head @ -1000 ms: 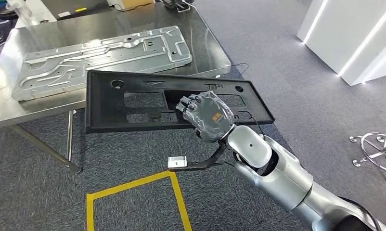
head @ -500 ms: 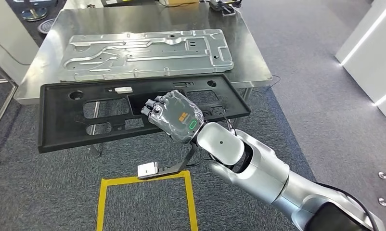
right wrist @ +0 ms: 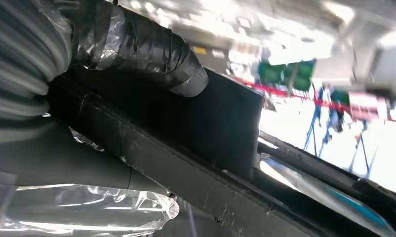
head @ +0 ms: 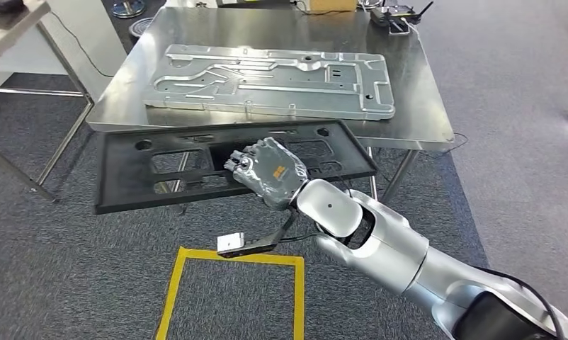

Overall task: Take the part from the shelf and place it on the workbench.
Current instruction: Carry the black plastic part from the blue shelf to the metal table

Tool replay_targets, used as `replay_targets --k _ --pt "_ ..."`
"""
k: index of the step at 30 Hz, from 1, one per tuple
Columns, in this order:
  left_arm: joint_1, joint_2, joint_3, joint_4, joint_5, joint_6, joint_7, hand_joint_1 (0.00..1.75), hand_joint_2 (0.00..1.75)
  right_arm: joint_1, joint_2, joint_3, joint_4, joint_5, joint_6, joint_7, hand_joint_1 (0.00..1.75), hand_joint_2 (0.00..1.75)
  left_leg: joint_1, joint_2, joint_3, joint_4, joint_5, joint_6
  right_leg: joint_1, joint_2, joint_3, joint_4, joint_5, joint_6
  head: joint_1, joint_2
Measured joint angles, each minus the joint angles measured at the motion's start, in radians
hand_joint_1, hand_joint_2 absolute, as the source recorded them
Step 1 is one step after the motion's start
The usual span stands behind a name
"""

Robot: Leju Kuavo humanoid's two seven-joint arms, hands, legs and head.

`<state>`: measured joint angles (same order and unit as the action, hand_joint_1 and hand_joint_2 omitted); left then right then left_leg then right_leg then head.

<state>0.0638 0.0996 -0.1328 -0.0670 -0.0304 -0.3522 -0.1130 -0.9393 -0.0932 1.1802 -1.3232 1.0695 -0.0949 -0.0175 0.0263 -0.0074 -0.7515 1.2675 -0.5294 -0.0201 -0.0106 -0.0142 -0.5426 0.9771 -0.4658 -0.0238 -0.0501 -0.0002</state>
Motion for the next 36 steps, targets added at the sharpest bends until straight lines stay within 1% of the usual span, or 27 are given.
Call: replay_targets --k 1,2,3,4,5,6,7,8,10,12,14,17,18,19,22,23,25,33,36 --pt "0.001 0.001 0.002 0.003 0.001 -0.002 -0.006 0.00 1.75 0.002 -0.012 0.000 0.013 -0.001 0.000 -0.001 1.75 1.75 0.007 0.003 0.004 -0.012 0.017 -0.007 -0.004 -0.008 0.001 0.004 -0.005 0.005 0.000 0.000" --pt "0.001 0.001 0.005 0.007 0.001 -0.003 -0.012 0.00 1.75 0.002 -0.023 -0.002 0.024 -0.001 -0.002 -0.002 1.75 1.75 0.013 0.006 0.030 -0.064 0.051 -0.015 -0.009 -0.013 0.002 0.010 -0.011 0.012 0.000 0.000" --pt "0.002 0.002 0.007 0.012 0.001 -0.004 -0.017 0.00 1.75 0.002 -0.034 -0.006 0.033 -0.002 -0.003 -0.004 1.75 1.75 0.018 0.008 0.063 -0.129 0.079 -0.022 -0.013 -0.017 0.002 0.019 -0.019 0.020 0.000 0.000" --pt "0.003 0.002 0.010 0.018 0.001 -0.005 -0.022 0.00 1.75 0.001 -0.043 -0.011 0.041 -0.002 -0.006 -0.005 1.75 1.75 0.019 0.008 0.092 -0.185 0.098 -0.024 -0.015 -0.019 0.000 0.028 -0.027 0.030 -0.001 0.000" --pt "0.003 0.003 0.013 0.023 0.001 -0.005 -0.026 0.00 1.75 0.001 -0.053 -0.018 0.048 -0.002 -0.009 -0.008 1.75 1.75 0.018 0.007 0.111 -0.220 0.107 -0.020 -0.014 -0.020 -0.002 0.035 -0.033 0.038 0.000 0.000" --pt "0.003 0.002 0.015 0.028 0.001 -0.005 -0.028 0.00 1.75 0.001 -0.062 -0.023 0.053 -0.002 -0.013 -0.011 1.75 1.75 0.018 0.005 0.116 -0.231 0.105 -0.013 -0.011 -0.020 -0.003 0.040 -0.037 0.042 0.000 0.000" --pt "0.003 0.002 0.017 0.031 0.000 -0.006 -0.029 0.00 1.75 0.001 -0.070 -0.028 0.057 -0.001 -0.016 -0.014 1.75 1.75 0.017 0.002 0.116 -0.230 0.105 -0.004 -0.009 -0.018 -0.005 0.042 -0.037 0.040 0.000 0.000" --pt "0.002 0.002 0.018 0.034 0.000 -0.007 -0.030 0.00 1.75 0.001 -0.076 -0.031 0.060 0.000 -0.018 -0.016 1.75 1.75 0.018 0.000 0.116 -0.229 0.105 0.002 -0.008 -0.016 -0.003 0.041 -0.036 0.035 0.001 0.000" --pt "0.001 0.002 0.019 0.039 -0.001 -0.008 -0.031 0.00 1.75 0.001 -0.086 -0.033 0.062 0.002 -0.020 -0.015 1.75 1.75 0.016 0.000 0.117 -0.231 0.104 0.005 -0.009 -0.015 0.001 0.034 -0.033 0.023 0.001 0.000" --pt "0.000 0.002 0.021 0.041 -0.002 -0.008 -0.031 0.00 1.75 0.002 -0.093 -0.034 0.063 0.004 -0.020 -0.014 1.75 1.75 0.012 0.000 0.118 -0.232 0.101 0.012 -0.011 -0.015 0.005 0.025 -0.033 0.021 0.001 0.000" --pt "0.000 0.002 0.021 0.041 -0.003 -0.008 -0.032 0.00 1.75 0.002 -0.099 -0.034 0.064 0.005 -0.020 -0.013 1.75 1.75 0.010 0.000 0.120 -0.232 0.099 0.019 -0.012 -0.015 0.008 0.021 -0.032 0.020 0.001 0.000" --pt "0.000 0.002 0.021 0.042 -0.004 -0.008 -0.032 0.00 1.75 0.002 -0.105 -0.034 0.065 0.005 -0.020 -0.012 1.75 1.75 0.006 0.001 0.122 -0.231 0.096 0.025 -0.014 -0.015 0.011 0.017 -0.031 0.022 0.001 0.000" --pt "0.000 0.002 0.022 0.043 -0.004 -0.008 -0.032 0.00 1.75 0.002 -0.106 -0.034 0.065 0.005 -0.020 -0.012 1.75 1.75 0.005 0.001 0.123 -0.231 0.096 0.026 -0.014 -0.015 0.011 0.016 -0.031 0.025 0.001 0.000" --pt "0.000 0.002 0.022 0.043 -0.004 -0.008 -0.033 0.00 1.75 0.002 -0.108 -0.034 0.065 0.007 -0.020 -0.012 1.75 1.75 0.005 0.001 0.123 -0.231 0.095 0.027 -0.015 -0.015 0.012 0.016 -0.031 0.030 0.001 0.000" --pt "-0.001 0.002 0.023 0.044 -0.004 -0.007 -0.035 0.00 1.75 0.004 -0.113 -0.034 0.065 0.016 -0.020 -0.011 1.75 1.75 0.004 0.001 0.123 -0.231 0.095 0.028 -0.018 -0.015 0.013 0.014 -0.031 0.058 0.001 0.000" --pt "0.000 0.002 0.024 0.044 -0.005 -0.007 -0.036 0.00 1.75 0.005 -0.116 -0.034 0.065 0.019 -0.020 -0.011 1.75 1.75 0.003 0.001 0.123 -0.231 0.096 0.028 -0.019 -0.015 0.013 0.013 -0.031 0.063 0.001 0.000" --pt "0.000 0.002 0.026 0.045 -0.006 -0.005 -0.037 0.00 1.75 0.007 -0.122 -0.034 0.064 0.023 -0.021 -0.009 1.75 1.75 0.003 0.001 0.124 -0.231 0.096 0.029 -0.018 -0.015 0.013 0.014 -0.031 0.065 0.001 0.000" --pt "0.001 0.002 0.033 0.049 -0.009 -0.005 -0.041 0.00 1.75 0.021 -0.155 -0.049 0.059 0.027 -0.043 -0.005 1.75 1.75 0.003 0.002 0.128 -0.233 0.097 0.028 -0.015 -0.015 0.014 0.017 -0.032 0.066 0.001 0.000" --pt "0.002 0.003 0.036 0.050 -0.010 -0.005 -0.042 0.00 1.75 0.025 -0.163 -0.054 0.058 0.029 -0.048 -0.005 1.75 1.75 0.000 0.002 0.127 -0.230 0.091 0.035 -0.021 -0.016 0.016 0.012 -0.031 0.073 0.001 0.000"
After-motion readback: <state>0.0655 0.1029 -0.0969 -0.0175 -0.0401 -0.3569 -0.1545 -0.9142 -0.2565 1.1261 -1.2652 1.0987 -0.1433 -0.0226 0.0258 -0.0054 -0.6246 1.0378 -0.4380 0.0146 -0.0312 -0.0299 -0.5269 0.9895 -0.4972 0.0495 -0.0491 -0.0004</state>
